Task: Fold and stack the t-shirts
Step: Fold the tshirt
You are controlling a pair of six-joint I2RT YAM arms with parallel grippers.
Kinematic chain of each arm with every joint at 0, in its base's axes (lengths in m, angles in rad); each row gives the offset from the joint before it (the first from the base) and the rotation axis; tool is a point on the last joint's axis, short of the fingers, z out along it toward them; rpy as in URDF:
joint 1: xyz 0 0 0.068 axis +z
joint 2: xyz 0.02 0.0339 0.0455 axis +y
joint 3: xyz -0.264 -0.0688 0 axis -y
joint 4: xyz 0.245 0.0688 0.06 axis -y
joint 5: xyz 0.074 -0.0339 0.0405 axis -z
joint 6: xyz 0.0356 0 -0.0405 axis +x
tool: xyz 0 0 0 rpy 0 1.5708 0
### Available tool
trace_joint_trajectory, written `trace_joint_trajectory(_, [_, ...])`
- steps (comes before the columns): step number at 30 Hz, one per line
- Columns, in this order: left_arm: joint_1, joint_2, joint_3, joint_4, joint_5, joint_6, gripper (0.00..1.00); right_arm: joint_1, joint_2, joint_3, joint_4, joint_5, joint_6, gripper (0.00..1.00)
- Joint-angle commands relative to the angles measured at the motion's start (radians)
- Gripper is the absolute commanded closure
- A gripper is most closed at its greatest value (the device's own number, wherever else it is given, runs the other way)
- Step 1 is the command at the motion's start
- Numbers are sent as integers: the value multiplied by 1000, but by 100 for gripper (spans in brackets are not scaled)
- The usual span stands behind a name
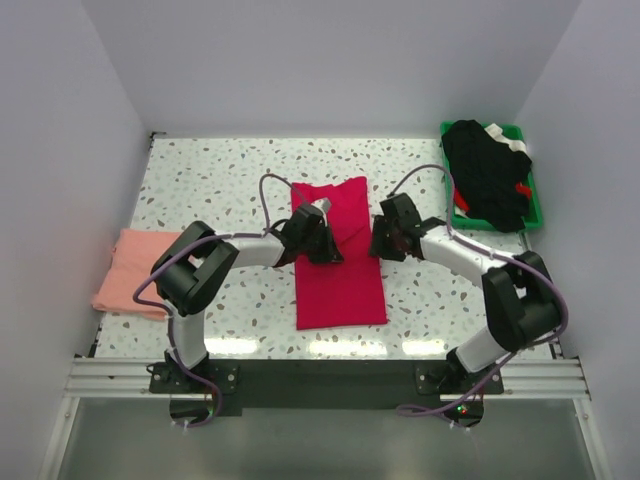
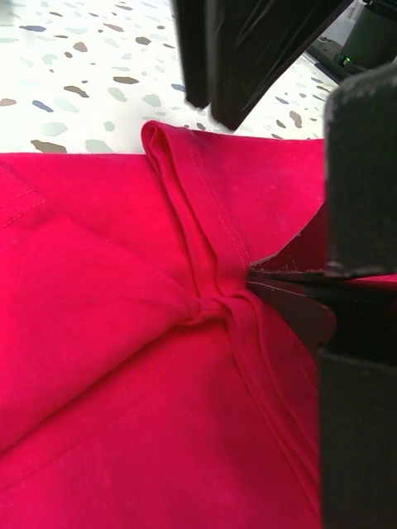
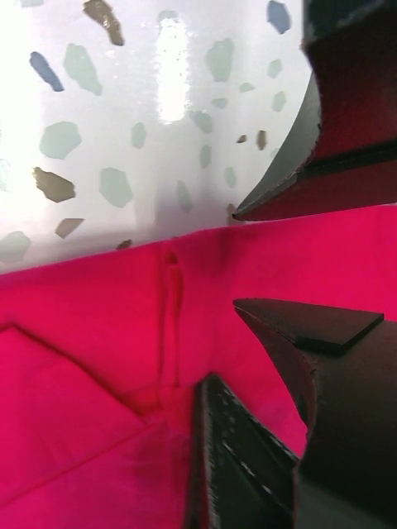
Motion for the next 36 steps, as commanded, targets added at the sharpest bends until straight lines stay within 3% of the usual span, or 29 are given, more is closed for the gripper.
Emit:
trace_joint_trajectory(1, [-1, -6, -16, -21, -59, 0, 99, -11, 72, 47, 71, 24, -21, 55])
trace_joint_trajectory(7, [1, -6, -19, -37, -70, -1, 99, -59, 196, 43, 98, 33, -19, 65])
trace_joint_trajectory(21, [22, -49, -6, -61, -77, 31, 97, -72, 149, 61, 39, 15, -21, 65])
trace_joint_trajectory(30, [134, -185, 40, -116, -27, 88, 72, -77, 46, 61, -7, -10, -35, 62])
trace_joint_trajectory(36, [140, -366, -83, -270, -151, 36, 52, -76, -75, -31, -14, -129, -45, 61])
